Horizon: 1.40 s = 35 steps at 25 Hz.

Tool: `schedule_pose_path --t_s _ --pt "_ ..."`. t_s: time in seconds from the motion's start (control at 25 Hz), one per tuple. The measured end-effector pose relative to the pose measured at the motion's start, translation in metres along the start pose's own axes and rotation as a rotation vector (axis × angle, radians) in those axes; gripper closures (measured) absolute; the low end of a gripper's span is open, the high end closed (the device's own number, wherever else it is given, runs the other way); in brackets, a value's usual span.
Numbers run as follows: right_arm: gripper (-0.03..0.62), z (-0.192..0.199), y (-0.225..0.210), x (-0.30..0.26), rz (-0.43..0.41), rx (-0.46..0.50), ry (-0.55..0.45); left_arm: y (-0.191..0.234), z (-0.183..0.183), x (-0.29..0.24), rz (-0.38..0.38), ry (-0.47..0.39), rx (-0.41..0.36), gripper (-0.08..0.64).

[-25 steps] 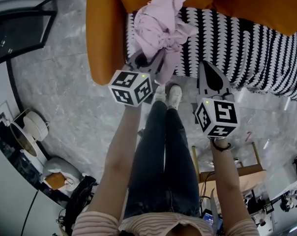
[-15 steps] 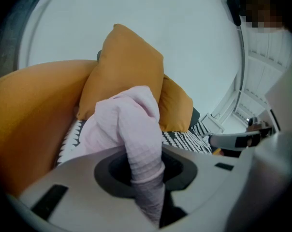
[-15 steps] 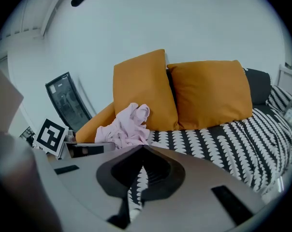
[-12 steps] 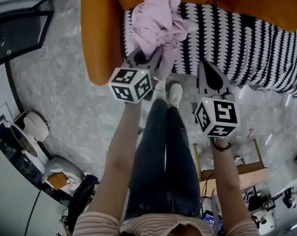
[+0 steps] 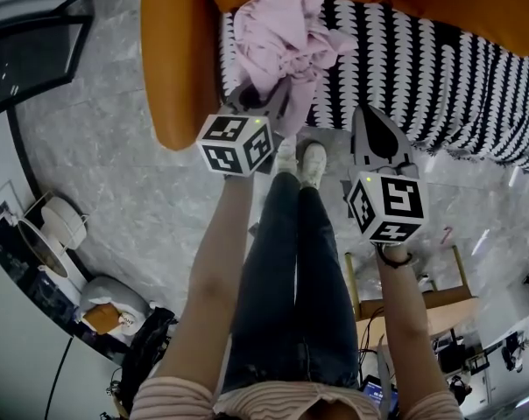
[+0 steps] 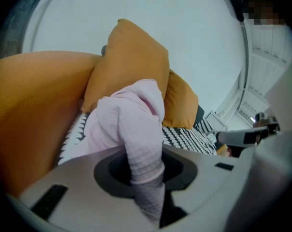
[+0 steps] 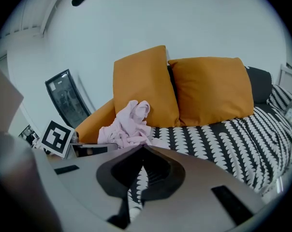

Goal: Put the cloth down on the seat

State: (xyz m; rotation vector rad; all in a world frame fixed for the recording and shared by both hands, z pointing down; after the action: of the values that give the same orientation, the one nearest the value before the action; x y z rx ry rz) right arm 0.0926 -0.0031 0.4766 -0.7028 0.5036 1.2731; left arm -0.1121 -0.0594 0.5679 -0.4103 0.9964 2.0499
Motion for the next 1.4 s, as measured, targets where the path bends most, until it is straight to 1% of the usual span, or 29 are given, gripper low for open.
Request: schedule_pose_path --t_s 0.28,0.76,1.12,1.4 --pt "0.584 0.005 -0.003 -0.006 -0.002 0.009 0.004 0.009 0.010 -0.010 -0.039 -0.004 0.063 0.440" --pt "0.584 0.006 -0.001 0.001 -0.004 0.012 -0.002 0.002 0.010 -0.012 -0.111 0.034 0.033 0.420" --pt "0.584 -0.002 -0.002 0.014 -0.007 0.018 -0.020 -0.008 0.003 -0.004 -0.195 0.047 0.006 0.366" --pt "0.584 0.002 -0.005 0.016 -0.003 0.021 -0.022 -0.009 0.006 -0.003 -0.223 0.042 0.015 0.330"
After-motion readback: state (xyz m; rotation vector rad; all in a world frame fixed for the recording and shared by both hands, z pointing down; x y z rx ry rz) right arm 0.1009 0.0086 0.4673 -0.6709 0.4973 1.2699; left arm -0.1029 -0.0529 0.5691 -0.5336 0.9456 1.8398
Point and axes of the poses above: the fingertips, and each gripper's own axes: x backward along the fingers, y to its left, z out of its underside, the point moved 9 cm from there along x, backward along the fingers, and after that the axes turned 2 degrees about z, right-handed, at the moved point
